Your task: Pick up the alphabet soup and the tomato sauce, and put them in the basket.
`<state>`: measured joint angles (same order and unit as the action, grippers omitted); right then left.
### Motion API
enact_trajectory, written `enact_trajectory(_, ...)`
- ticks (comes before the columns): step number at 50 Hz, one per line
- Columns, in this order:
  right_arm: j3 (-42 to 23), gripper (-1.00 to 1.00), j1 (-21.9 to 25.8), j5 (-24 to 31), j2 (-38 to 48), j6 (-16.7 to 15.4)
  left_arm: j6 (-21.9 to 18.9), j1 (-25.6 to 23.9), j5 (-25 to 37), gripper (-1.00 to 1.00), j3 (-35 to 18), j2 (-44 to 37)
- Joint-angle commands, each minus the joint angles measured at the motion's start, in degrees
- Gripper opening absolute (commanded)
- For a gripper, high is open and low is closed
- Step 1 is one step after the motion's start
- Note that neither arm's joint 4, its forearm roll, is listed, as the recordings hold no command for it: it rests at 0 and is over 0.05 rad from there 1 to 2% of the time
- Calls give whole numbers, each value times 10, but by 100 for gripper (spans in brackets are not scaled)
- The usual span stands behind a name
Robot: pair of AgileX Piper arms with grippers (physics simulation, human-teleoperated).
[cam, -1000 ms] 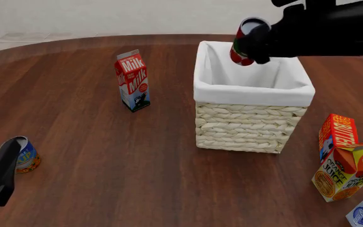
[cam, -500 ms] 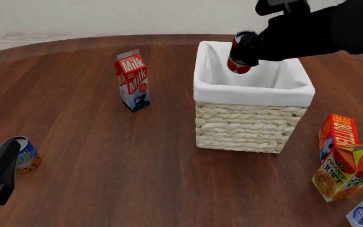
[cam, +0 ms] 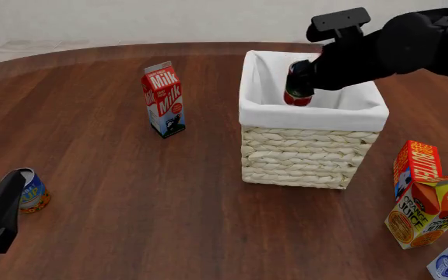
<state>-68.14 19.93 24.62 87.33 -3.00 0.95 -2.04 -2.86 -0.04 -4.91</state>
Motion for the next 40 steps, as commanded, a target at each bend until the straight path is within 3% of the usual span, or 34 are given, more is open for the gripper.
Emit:
enact_trajectory(1,3,-100,-14,-10,22,11,0,0,7,100,0,7)
enact_trajectory(5,-2,-100,-15,-7,21,10,-1,0,3,100,0,2)
enact_trajectory(6,-4,100,-16,-5,21,8,-1,0,3,100,0,3)
enact_trajectory(40,-23,100,-5,12,-9,15,-5,-1,28,100,0,28)
